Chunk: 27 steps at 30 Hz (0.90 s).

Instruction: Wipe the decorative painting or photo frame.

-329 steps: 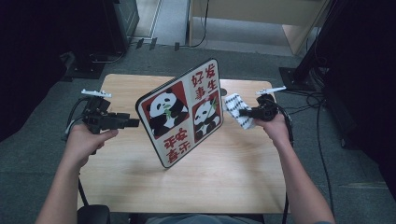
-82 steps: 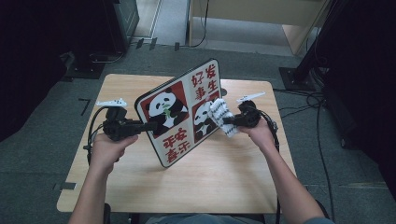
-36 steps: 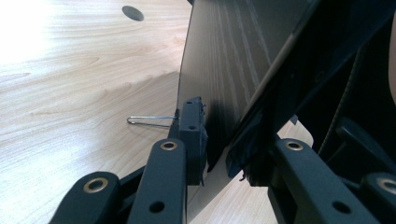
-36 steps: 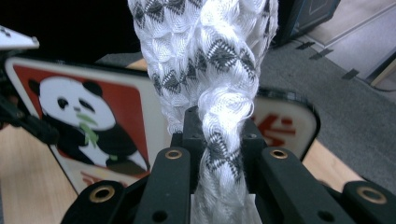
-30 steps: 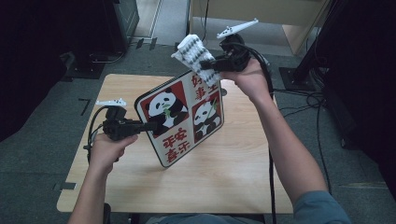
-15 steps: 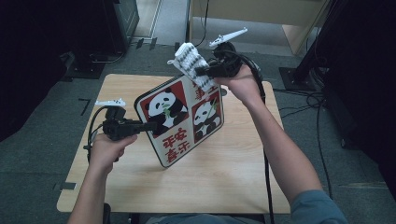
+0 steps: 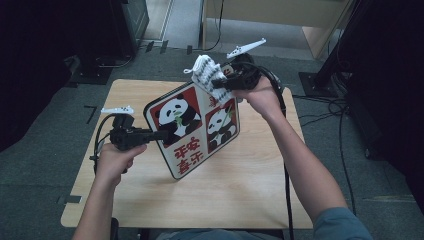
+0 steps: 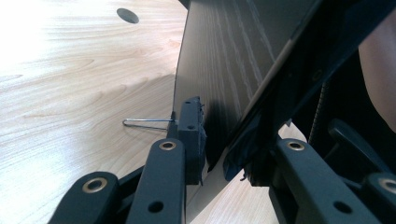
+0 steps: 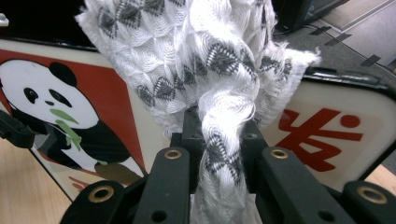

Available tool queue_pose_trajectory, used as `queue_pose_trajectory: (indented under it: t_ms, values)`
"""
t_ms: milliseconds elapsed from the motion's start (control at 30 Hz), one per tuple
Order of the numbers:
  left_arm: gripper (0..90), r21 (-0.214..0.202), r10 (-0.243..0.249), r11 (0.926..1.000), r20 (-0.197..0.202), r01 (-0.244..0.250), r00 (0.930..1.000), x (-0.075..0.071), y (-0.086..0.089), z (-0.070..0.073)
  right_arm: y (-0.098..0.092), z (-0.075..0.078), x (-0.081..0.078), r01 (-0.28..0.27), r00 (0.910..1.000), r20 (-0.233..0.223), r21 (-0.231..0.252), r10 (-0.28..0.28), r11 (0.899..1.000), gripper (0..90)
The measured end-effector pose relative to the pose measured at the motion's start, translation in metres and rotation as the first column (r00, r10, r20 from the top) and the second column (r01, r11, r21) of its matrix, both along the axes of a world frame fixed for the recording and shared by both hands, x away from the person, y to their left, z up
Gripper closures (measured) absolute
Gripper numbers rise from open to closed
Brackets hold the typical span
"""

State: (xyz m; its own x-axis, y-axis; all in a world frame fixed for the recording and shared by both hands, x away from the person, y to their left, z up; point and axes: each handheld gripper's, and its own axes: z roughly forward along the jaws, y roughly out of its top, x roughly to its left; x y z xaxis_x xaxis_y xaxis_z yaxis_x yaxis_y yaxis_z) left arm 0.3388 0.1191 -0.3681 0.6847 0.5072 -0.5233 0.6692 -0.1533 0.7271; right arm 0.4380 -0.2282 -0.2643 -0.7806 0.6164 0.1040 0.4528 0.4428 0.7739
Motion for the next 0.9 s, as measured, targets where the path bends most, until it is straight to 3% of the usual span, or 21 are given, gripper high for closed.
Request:
queue_pose_trajectory:
  t_ms: [900]
  values:
    - [73.9,-0.001,0.01,0.9999,-0.001,-0.01,1.0,0.0,0.0,0.0,-0.004,-0.025,-0.007,-0.007,0.9997,-0.024,-0.002,0.007,1.0,80.0]
